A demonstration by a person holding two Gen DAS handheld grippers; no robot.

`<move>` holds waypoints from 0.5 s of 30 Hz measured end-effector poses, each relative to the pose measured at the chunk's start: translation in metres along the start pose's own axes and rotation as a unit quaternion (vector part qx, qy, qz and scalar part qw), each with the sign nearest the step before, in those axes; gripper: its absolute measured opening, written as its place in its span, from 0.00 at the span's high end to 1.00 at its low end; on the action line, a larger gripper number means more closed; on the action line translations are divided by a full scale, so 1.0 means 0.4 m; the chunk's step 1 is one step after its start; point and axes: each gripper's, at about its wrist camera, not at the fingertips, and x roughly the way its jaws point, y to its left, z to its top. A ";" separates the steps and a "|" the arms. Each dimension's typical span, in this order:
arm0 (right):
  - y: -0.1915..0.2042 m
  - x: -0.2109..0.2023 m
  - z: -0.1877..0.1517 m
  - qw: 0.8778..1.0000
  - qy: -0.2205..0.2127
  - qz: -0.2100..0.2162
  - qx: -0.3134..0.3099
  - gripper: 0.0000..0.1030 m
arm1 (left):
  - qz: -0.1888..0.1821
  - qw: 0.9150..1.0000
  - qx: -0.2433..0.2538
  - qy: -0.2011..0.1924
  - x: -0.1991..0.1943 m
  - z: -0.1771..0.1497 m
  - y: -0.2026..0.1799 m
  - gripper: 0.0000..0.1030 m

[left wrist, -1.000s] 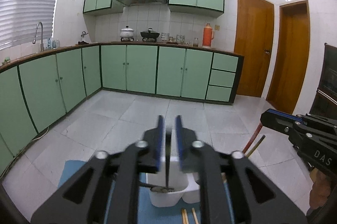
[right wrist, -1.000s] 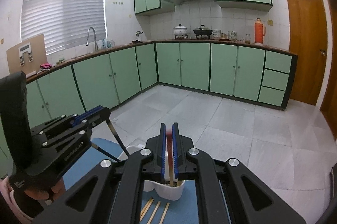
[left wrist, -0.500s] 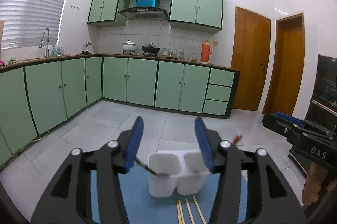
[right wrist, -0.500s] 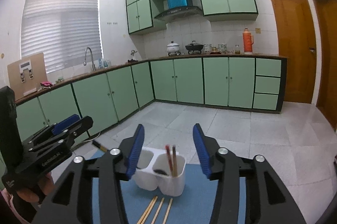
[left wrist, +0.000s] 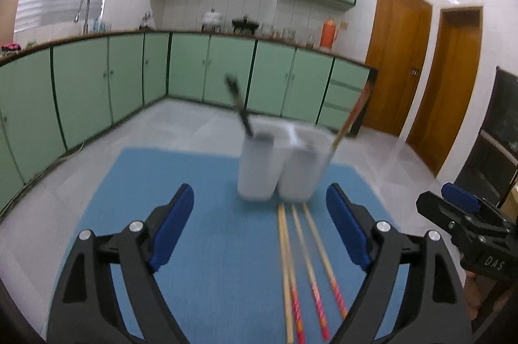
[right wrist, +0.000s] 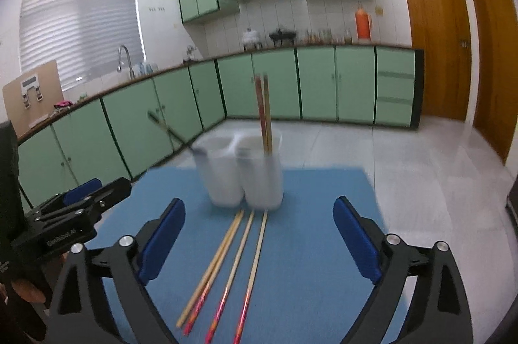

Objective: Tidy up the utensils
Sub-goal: 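Open both tools to release the chopsticks and pull back, then close the left tool on a plain wooden chopstick while the right tool grasps a red-patterned chopstick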

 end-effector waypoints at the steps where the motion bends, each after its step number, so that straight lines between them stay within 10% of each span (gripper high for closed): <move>1: -0.001 0.005 -0.012 1.000 0.007 -0.003 0.001 0.09 | 0.002 1.000 0.001 0.007 0.001 -0.012 0.004 0.20; 11: 0.003 0.038 -0.180 0.996 0.086 -0.015 0.017 0.06 | 0.024 0.997 0.008 0.076 0.012 -0.175 0.035 0.18; 15: 0.013 0.043 -0.230 0.995 0.102 -0.021 0.012 0.21 | 0.027 0.995 0.006 0.092 0.014 -0.214 0.039 0.19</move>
